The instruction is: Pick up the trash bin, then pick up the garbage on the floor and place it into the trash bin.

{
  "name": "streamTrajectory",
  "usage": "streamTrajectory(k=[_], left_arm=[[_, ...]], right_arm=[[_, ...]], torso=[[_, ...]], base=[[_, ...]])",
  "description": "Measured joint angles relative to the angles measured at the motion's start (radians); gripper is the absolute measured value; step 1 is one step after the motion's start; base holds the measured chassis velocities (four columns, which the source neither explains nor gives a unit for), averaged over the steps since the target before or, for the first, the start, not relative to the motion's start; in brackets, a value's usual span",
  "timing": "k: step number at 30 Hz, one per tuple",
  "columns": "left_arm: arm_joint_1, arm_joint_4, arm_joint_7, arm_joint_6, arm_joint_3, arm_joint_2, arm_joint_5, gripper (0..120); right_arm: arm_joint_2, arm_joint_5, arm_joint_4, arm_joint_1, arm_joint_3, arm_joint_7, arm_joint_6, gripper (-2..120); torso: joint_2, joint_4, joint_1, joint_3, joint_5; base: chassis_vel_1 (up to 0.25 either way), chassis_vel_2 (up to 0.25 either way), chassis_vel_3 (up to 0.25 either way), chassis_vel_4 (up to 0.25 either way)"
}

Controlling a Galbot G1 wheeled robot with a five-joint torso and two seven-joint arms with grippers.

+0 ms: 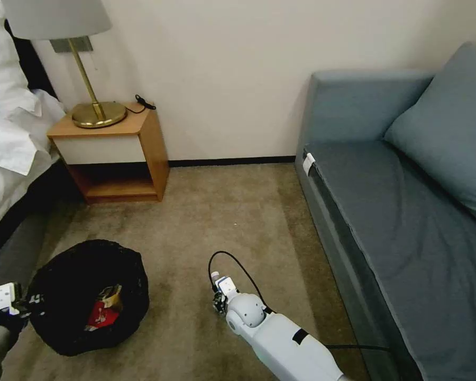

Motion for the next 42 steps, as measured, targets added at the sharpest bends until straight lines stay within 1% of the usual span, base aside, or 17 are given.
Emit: streamTrajectory(k=[1, 4, 6, 9, 12, 14, 17, 18, 21, 22, 25, 27, 29, 32, 34, 40, 42], left_arm=[[0.0, 0.0, 0.0, 0.0, 0.0, 0.0, 0.0, 3], [0.0, 0.0, 0.0, 0.0, 0.0, 0.0, 0.0, 3], [0.0, 0.0, 0.0, 0.0, 0.0, -0.001, 0.0, 3], [0.001, 0.0, 0.0, 0.0, 0.0, -0.001, 0.0, 3], [0.001, 0.0, 0.0, 0.0, 0.001, -0.002, 0.0, 3], [0.001, 0.0, 0.0, 0.0, 0.001, -0.002, 0.0, 3], [0.0, -0.001, 0.0, 0.0, 0.004, -0.002, 0.0, 3], [0.0, -0.001, 0.0, 0.0, 0.004, -0.002, 0.0, 3], [0.001, -0.005, -0.002, 0.0, 0.008, -0.005, 0.0, 3], [0.001, -0.005, -0.002, 0.0, 0.008, -0.005, 0.0, 3], [0.004, -0.012, -0.002, 0.0, 0.01, -0.01, 0.001, 3], [0.005, -0.013, -0.002, 0.0, 0.01, -0.011, 0.001, 3], [0.007, -0.018, -0.002, 0.0, 0.01, -0.015, 0.001, 3], [0.011, -0.021, -0.002, 0.0, 0.008, -0.016, 0.001, 3], [0.016, -0.024, -0.002, 0.0, 0.006, -0.016, 0.001, 3], [0.018, -0.032, -0.002, 0.0, 0.002, -0.017, 0.002, 3], [0.018, -0.033, -0.002, 0.0, 0.002, -0.017, 0.002, 3]], right_arm=[[0.0, 0.0, 0.0, -0.001, 0.003, 0.0, 0.002, 33], [0.001, 0.0, 0.0, -0.002, 0.005, 0.0, 0.003, 29], [-0.001, -0.001, 0.008, -0.01, 0.013, 0.0, 0.006, 22], [-0.003, 0.001, 0.021, -0.017, 0.026, 0.001, 0.011, 19], [-0.026, 0.04, 0.108, -0.035, 0.064, 0.002, 0.025, 19], [-0.03, 0.046, 0.119, -0.036, 0.067, 0.002, 0.025, 19], [-0.084, 0.125, 0.271, -0.044, 0.1, 0.008, 0.029, 19], [-0.084, 0.125, 0.271, -0.044, 0.1, 0.008, 0.029, 19], [-0.137, 0.19, 0.449, -0.034, 0.1, 0.013, 0.062, 19], [-0.137, 0.19, 0.449, -0.034, 0.1, 0.013, 0.062, 19], [-0.155, 0.215, 0.551, 0.002, 0.056, -0.009, 0.167, 19], [-0.154, 0.221, 0.567, 0.013, 0.041, -0.015, 0.191, 19], [-0.131, 0.227, 0.598, 0.06, -0.029, -0.045, 0.269, 19], [-0.104, 0.225, 0.599, 0.088, -0.081, -0.062, 0.304, 19], [-0.059, 0.213, 0.58, 0.117, -0.143, -0.079, 0.34, 19], [0.029, 0.166, 0.503, 0.142, -0.234, -0.088, 0.357, 19], [0.038, 0.159, 0.491, 0.142, -0.245, -0.088, 0.357, 19]], torso=[[0.0, 0.0, 0.0, 0.0, 0.0], [0.0, 0.0, 0.0, 0.0, 0.0], [0.0, 0.0001, 0.0, 0.0, 0.0], [0.0, 0.0001, 0.0, 0.0, 0.0], [0.0, 0.0, 0.0, 0.0, 0.0002], [0.0, 0.0001, 0.0, 0.0, 0.0001], [0.0, 0.0, 0.0, 0.0, 0.0001], [0.0, 0.0, 0.0, 0.0, 0.0001], [0.0, -0.0002, 0.0, 0.0, 0.0001], [0.0, -0.0002, 0.0, 0.0, 0.0001], [0.0, -0.0001, 0.0, 0.0, 0.0001], [0.0, 0.0, 0.0, 0.0, 0.0001], [0.0, 0.0, 0.0, 0.0, 0.0001], [0.0, 0.0, 0.0, 0.0, 0.0], [0.0, 0.0003, 0.0, 0.0, 0.0], [0.0, 0.0003, 0.0, 0.0, -0.0002], [0.0, 0.0003, 0.0, 0.0, -0.0002]], base=[[0.0, 0.0, 0.0, 0.0], [0.0, 0.0, 0.0, 0.0], [0.0, 0.0, 0.0, 0.0], [0.0, 0.0, 0.0, 0.0], [0.0, 0.0, 0.0, 0.0], [0.0, 0.0, 0.0, 0.0], [0.0, 0.0, 0.0, 0.0], [0.0, 0.0, 0.0, 0.0], [0.0, 0.0, 0.0, 0.0], [0.0, 0.0, 0.0, 0.0], [0.0, 0.0, 0.0, 0.0], [0.0, 0.0, 0.0, 0.0], [0.0, 0.0, 0.0, 0.0], [0.0, 0.0, 0.0, 0.0], [0.0, 0.0, 0.0, 0.0], [0.0, 0.0, 0.0, 0.0], [0.0, 0.0, 0.0, 0.0]])
